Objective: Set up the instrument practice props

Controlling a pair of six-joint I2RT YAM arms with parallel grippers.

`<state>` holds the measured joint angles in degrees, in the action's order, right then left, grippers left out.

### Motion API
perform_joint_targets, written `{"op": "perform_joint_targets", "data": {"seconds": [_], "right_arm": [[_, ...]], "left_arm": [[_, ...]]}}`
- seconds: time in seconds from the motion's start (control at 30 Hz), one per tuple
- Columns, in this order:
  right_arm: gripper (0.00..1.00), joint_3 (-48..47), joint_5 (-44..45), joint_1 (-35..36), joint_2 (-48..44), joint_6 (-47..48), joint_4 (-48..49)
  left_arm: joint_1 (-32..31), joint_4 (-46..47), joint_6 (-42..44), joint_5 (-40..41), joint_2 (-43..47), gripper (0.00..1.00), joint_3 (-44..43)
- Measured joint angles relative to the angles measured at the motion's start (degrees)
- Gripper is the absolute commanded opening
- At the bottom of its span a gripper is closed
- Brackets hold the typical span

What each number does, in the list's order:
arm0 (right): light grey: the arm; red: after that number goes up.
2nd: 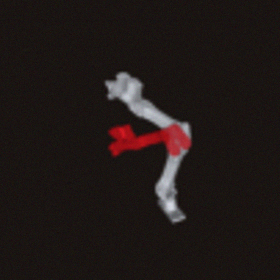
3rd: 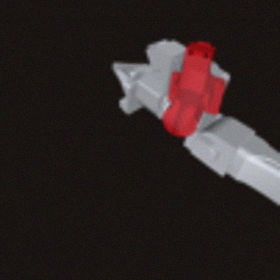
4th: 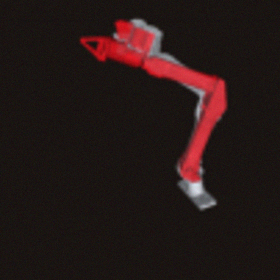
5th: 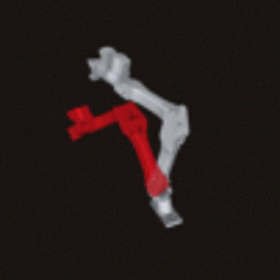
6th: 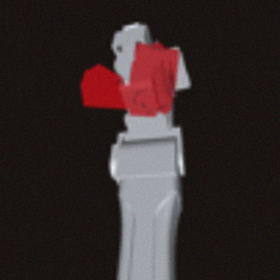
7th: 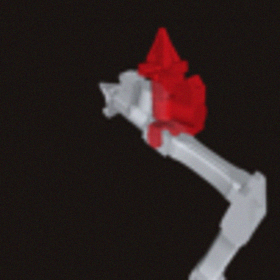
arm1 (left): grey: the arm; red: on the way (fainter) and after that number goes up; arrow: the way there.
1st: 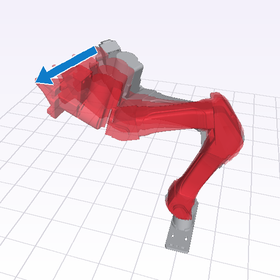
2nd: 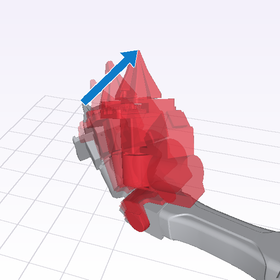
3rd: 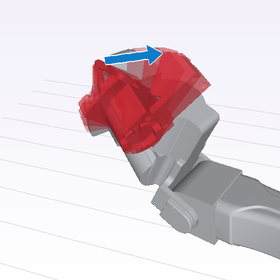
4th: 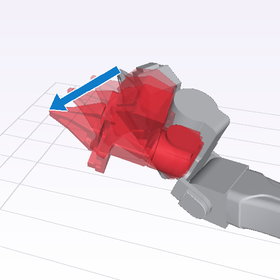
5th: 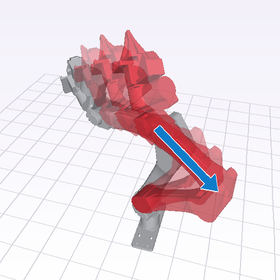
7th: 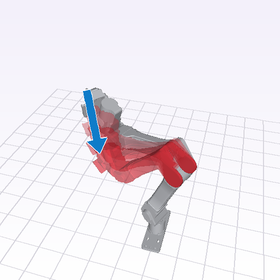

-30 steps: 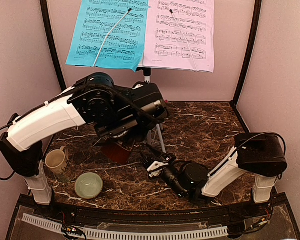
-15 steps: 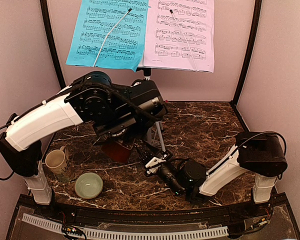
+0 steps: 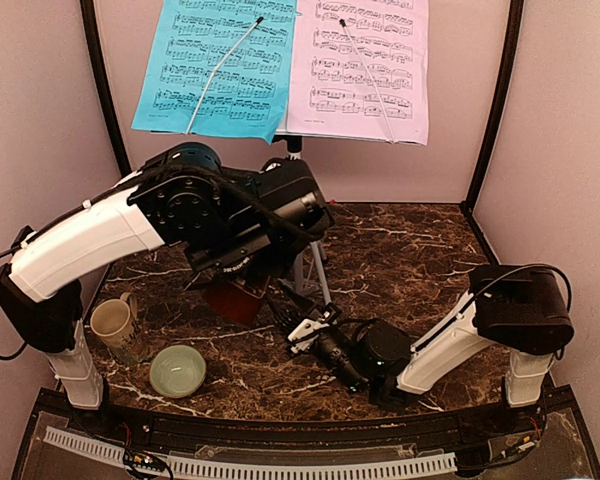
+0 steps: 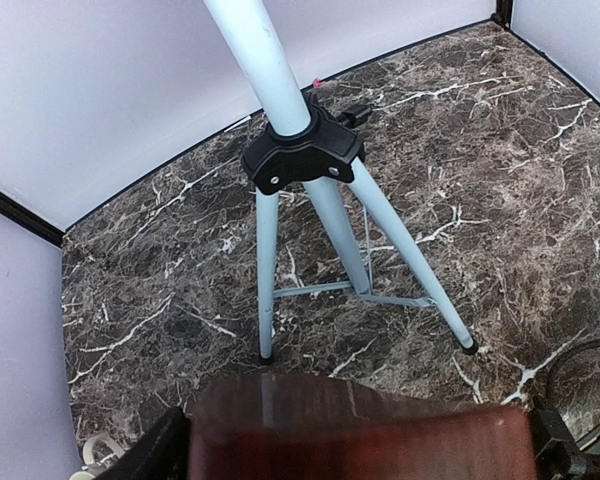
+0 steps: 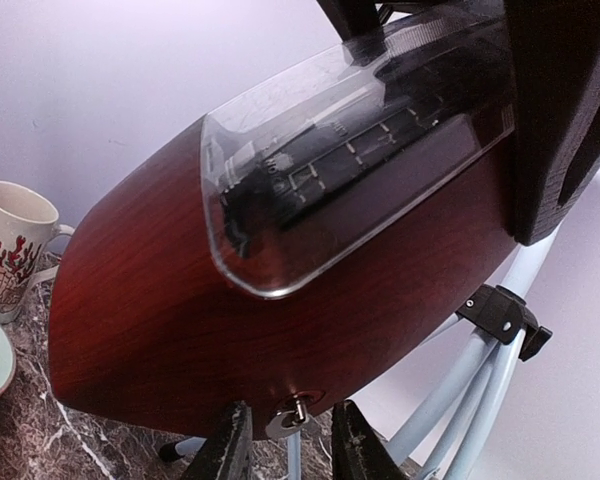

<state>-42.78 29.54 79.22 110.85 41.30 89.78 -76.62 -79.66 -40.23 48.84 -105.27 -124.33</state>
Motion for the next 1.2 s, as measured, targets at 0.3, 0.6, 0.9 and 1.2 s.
{"op": "perform_joint_targets", "data": {"seconds": [0.3, 0.6, 0.9, 1.2], "right_arm": [[0.25, -2.23, 4.26, 0.66, 3.43, 2.69, 0.0], [0.23, -3.43, 8.09, 0.66, 4.02, 5.68, 0.0], [0.12, -3.45, 7.96, 0.68, 4.0, 5.73, 0.0], [0.06, -2.82, 8.17, 0.74, 3.32, 5.18, -0.02]], "left_arm": [[0.0, 0.28, 0.33, 0.17, 0.31, 0.0, 0.0], [0.0, 0.63, 0.57, 0.09, 0.33, 0.0, 0.04], [0.0, 0.76, 0.57, 0.04, 0.33, 0.0, 0.07], [0.02, 1.01, 0.79, 0.57, 0.33, 0.0, 0.11]]}}
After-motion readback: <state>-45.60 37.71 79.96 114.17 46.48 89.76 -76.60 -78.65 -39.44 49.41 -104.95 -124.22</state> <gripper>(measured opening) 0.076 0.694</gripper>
